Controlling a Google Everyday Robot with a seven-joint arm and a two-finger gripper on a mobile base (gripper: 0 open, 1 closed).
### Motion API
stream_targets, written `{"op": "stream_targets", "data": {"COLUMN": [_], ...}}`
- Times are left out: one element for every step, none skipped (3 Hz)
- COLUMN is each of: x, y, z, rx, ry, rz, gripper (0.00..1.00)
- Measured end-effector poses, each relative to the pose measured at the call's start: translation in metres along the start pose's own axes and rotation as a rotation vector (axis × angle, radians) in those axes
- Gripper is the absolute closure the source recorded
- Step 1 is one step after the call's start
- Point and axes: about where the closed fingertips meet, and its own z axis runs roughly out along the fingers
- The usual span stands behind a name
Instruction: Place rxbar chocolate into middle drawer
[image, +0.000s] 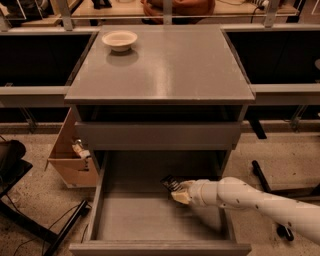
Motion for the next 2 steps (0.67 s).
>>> {"op": "stream_targets", "data": {"x": [0.0055, 0.0055], "y": [0.0017, 0.0017], "z": [0.0065, 0.0065], "rx": [-0.010, -0.010], "ry": [-0.001, -0.001], "rz": [0.005, 0.005], "gripper": [0.84, 0.53]}}
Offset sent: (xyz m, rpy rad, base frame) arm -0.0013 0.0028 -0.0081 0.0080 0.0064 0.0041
